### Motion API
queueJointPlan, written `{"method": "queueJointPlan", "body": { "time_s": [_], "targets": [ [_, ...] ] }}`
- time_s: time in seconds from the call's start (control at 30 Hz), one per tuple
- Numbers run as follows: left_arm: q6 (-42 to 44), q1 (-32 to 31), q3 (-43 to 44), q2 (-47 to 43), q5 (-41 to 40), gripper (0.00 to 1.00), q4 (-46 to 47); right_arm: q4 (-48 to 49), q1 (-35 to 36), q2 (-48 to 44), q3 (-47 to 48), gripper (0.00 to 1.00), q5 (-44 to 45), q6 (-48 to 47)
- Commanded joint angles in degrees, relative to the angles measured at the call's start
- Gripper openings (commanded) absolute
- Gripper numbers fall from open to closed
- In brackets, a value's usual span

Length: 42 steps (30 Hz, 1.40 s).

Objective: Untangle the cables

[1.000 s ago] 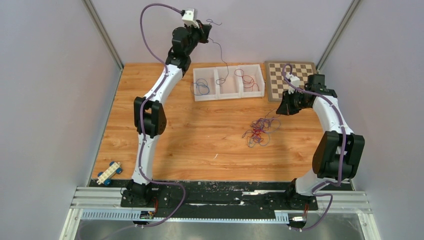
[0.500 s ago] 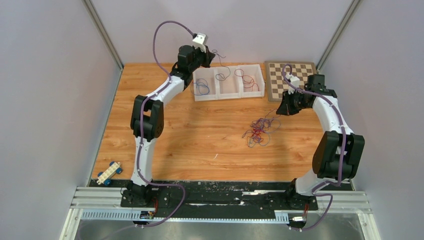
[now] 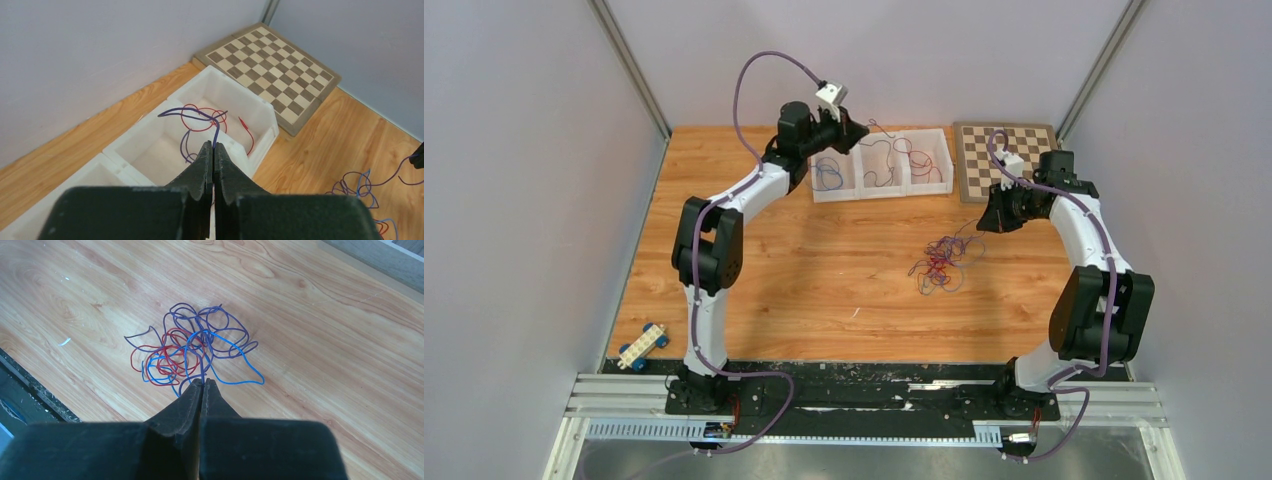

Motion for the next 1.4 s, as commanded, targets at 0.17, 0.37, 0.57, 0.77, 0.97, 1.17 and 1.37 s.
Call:
{"method": "queueJointPlan", "body": {
  "time_s": [0.17,0.37,0.57,0.77,0.97,1.17,1.37],
  "targets": [
    [-0.81,-0.75,11.03,5.51,-0.87,0.0,-16.88,0.76,0.18,-1.32,0.18,0.0,-0.41,0.04],
    [-1.56,-1.02,17.1,11.76,-2.67,0.0,-20.4,0.46,0.24,-1.13,-0.34,0.0,-0.17,0.08],
    [1.66,-2.38,25.77,18.72,-2.24,0.0,-27.95,0.11,0.2,-0.33,-0.25,0.0,-0.13,-0.27],
    [2.4,-2.86,27.21,17.74,-1.2,0.38,-29.74,0.05,0.26,0.07,0.35,0.0,-2.07,-0.43],
    [6.76,-2.7,26.51,6.87,-0.98,0.76,-32.31,-0.06,0.24,-0.88,1.8,0.0,-7.22,-0.78],
    [13.45,-1.33,10.64,-8.75,9.44,0.87,-35.72,-0.01,2.0,-4.1,2.44,0.0,-11.48,-0.39],
    [14.24,-4.06,-10.48,-18.87,24.19,0.83,-32.66,0.16,2.47,-6.22,-1.0,0.0,-7.87,-1.11]
  ]
}}
